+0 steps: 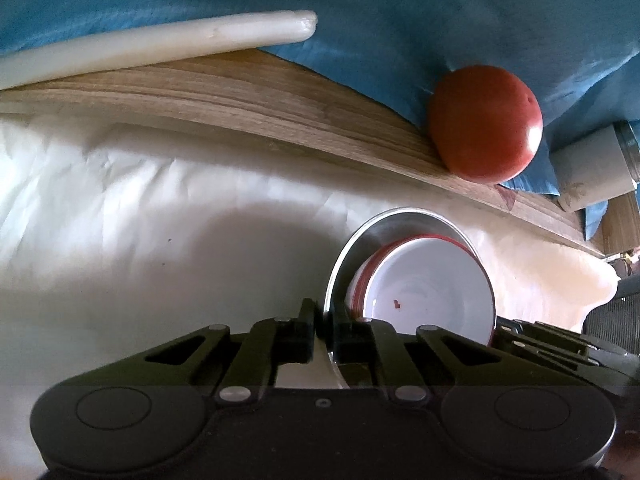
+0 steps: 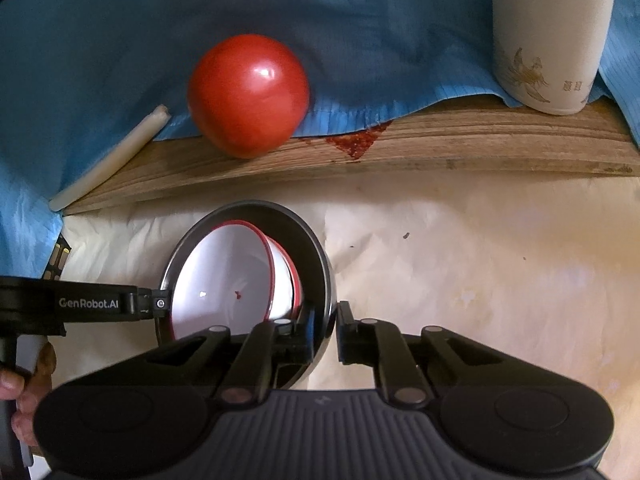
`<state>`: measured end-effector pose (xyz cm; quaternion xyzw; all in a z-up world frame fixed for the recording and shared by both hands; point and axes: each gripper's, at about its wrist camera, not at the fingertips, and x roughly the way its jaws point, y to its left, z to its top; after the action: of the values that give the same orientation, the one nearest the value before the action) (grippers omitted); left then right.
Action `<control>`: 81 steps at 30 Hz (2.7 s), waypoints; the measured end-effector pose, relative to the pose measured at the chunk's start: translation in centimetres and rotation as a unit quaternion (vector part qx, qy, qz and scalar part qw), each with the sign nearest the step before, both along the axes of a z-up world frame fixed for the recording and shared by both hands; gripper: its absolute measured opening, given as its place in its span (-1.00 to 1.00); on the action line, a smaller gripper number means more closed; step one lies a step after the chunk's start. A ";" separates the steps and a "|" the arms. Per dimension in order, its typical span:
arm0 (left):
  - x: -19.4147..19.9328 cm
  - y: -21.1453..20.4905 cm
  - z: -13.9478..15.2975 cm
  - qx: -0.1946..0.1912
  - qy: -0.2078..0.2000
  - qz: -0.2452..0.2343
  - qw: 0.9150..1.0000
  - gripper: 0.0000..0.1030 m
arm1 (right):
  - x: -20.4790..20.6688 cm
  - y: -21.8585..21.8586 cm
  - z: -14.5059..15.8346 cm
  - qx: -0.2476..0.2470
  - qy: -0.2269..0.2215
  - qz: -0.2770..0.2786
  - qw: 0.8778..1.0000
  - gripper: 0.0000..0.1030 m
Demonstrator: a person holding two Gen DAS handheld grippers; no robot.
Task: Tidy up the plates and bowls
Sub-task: 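Close both grippers on opposite sides of the steel bowl rim, then lift the steel bowl with nested white bowls and carry it over the plate stack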
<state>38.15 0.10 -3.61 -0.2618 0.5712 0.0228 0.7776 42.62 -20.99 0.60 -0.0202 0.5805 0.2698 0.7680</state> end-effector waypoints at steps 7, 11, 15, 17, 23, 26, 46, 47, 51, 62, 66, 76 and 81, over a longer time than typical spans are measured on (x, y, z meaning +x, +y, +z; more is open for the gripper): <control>0.0 -0.2 0.1 -0.002 0.006 0.003 1.000 -0.86 | 0.0 -0.5 0.2 0.001 0.003 -0.010 1.000 -0.78; 0.0 -0.3 0.2 -0.004 0.008 0.002 1.000 -0.87 | 0.0 -0.7 0.5 0.001 0.002 -0.014 1.000 -0.79; 0.1 -0.5 0.3 -0.003 0.006 0.003 1.000 -0.87 | 0.0 -0.9 0.8 0.002 -0.001 -0.017 1.000 -0.79; 0.1 -0.7 0.5 -0.002 0.003 0.003 1.000 -0.87 | -0.1 -1.0 1.0 0.003 -0.003 -0.017 1.000 -0.79; -0.4 -0.5 1.2 0.001 -0.005 0.002 1.000 -0.87 | -0.5 -1.0 1.3 0.008 -0.010 -0.017 1.000 -0.79; -0.8 -0.5 1.5 0.003 -0.010 0.002 1.000 -0.87 | -0.7 -1.1 1.6 0.010 -0.014 -0.016 1.000 -0.78; -4.8 -0.5 3.6 0.015 -0.025 0.022 0.999 -0.87 | -3.3 -0.9 3.3 0.023 -0.026 0.011 0.999 -0.78; -5.0 -0.4 3.6 0.015 -0.025 0.025 0.999 -0.87 | -3.4 -0.8 3.3 0.023 -0.026 0.014 0.999 -0.78; -6.3 0.1 4.0 0.015 -0.026 0.033 0.999 -0.87 | -3.9 -0.3 3.4 0.025 -0.024 0.027 0.999 -0.78; -9.2 1.6 4.2 0.017 -0.022 0.061 0.998 -0.86 | -5.4 1.6 3.4 0.029 -0.019 0.075 0.997 -0.78; -10.2 2.0 4.1 0.014 -0.021 0.069 0.997 -0.86 | -6.0 2.1 3.5 0.027 -0.018 0.089 0.996 -0.78; -12.5 2.6 4.1 0.012 -0.020 0.080 0.996 -0.86 | -7.3 3.1 4.1 0.026 -0.017 0.123 0.992 -0.78; -13.5 2.8 4.1 0.013 -0.019 0.083 0.996 -0.86 | -7.8 3.7 4.2 0.023 -0.015 0.140 0.990 -0.78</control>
<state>24.64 2.95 0.44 -0.2991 0.5322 0.0898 0.7870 34.83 -17.28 4.78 -0.0875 0.5541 0.3880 0.7313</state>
